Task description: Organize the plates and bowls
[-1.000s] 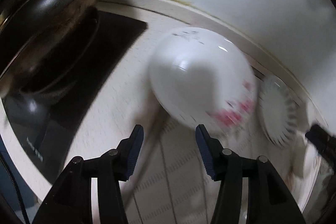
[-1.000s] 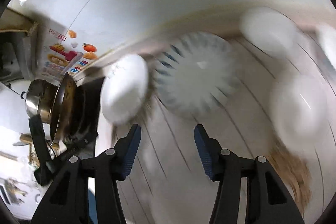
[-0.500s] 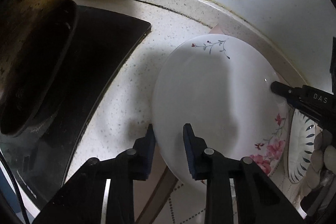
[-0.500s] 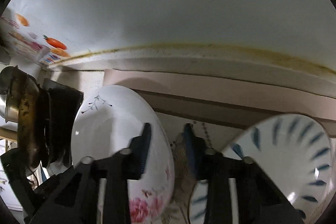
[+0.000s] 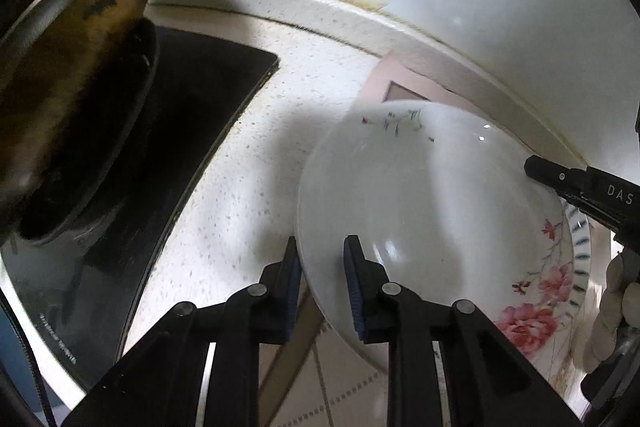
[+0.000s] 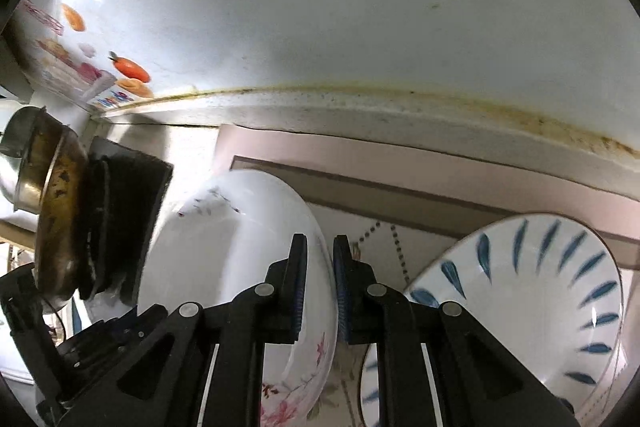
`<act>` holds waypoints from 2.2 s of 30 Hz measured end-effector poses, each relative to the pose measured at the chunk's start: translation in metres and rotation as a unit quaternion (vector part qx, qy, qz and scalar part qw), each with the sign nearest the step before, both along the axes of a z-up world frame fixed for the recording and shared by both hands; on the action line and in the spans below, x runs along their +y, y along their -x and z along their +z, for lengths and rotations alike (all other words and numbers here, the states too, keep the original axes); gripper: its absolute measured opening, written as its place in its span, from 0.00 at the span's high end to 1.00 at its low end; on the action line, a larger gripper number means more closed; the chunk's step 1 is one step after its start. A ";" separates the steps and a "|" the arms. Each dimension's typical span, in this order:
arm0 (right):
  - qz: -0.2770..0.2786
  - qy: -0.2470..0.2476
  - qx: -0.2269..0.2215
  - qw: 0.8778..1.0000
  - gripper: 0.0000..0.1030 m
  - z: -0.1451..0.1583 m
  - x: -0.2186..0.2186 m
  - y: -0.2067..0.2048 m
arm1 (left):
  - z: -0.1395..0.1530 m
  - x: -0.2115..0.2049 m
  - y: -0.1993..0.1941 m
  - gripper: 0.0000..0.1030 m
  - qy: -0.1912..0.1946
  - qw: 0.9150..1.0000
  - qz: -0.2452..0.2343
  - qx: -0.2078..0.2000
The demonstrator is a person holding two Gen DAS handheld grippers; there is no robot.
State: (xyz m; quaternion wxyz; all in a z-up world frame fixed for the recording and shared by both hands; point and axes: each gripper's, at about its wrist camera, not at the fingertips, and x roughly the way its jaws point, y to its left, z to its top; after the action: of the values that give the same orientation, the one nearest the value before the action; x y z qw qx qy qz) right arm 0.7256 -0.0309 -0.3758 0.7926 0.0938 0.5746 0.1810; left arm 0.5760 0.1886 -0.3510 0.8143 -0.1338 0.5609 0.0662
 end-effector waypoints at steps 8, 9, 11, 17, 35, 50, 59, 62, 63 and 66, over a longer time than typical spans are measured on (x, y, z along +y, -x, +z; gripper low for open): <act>-0.013 -0.030 -0.013 0.999 0.85 0.040 -0.043 0.056 | 0.047 -0.033 0.044 0.82 0.009 0.999 -0.023 -0.024; -0.014 -0.034 -0.014 0.999 0.85 0.047 -0.051 0.068 | 0.053 -0.036 0.051 0.82 0.012 0.999 -0.024 -0.027; -0.014 -0.040 -0.017 0.999 0.85 0.058 -0.065 0.090 | 0.065 -0.050 0.068 0.82 0.014 0.999 -0.034 -0.030; -0.018 -0.045 -0.025 0.999 0.85 0.082 -0.113 0.169 | 0.077 -0.082 0.112 0.82 0.032 0.997 -0.070 -0.019; -0.060 -0.028 0.039 0.997 0.85 0.017 -0.217 0.338 | -0.003 -0.178 0.186 0.82 0.004 0.985 -0.151 0.077; -0.062 -0.018 0.049 0.997 0.85 -0.005 -0.228 0.351 | -0.031 -0.197 0.205 0.82 -0.027 0.983 -0.156 0.096; -0.059 -0.014 0.050 0.997 0.85 -0.005 -0.226 0.351 | -0.035 -0.201 0.202 0.82 -0.034 0.983 -0.152 0.096; -0.063 -0.021 0.065 0.996 0.85 -0.006 -0.228 0.348 | -0.036 -0.202 0.200 0.82 -0.038 0.983 -0.153 0.097; -0.066 -0.024 0.069 0.995 0.85 -0.007 -0.230 0.347 | -0.035 -0.202 0.198 0.82 -0.039 0.983 -0.153 0.098; -0.076 -0.036 0.076 0.994 0.84 -0.006 -0.235 0.346 | -0.037 -0.203 0.199 0.81 -0.043 0.982 -0.153 0.098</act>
State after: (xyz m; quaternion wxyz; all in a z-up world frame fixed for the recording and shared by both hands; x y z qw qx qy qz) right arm 0.3798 -0.2661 -0.3816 0.7544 0.1795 0.6172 0.1332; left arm 0.3773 -0.0141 -0.3876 0.7608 -0.0040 0.6485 -0.0227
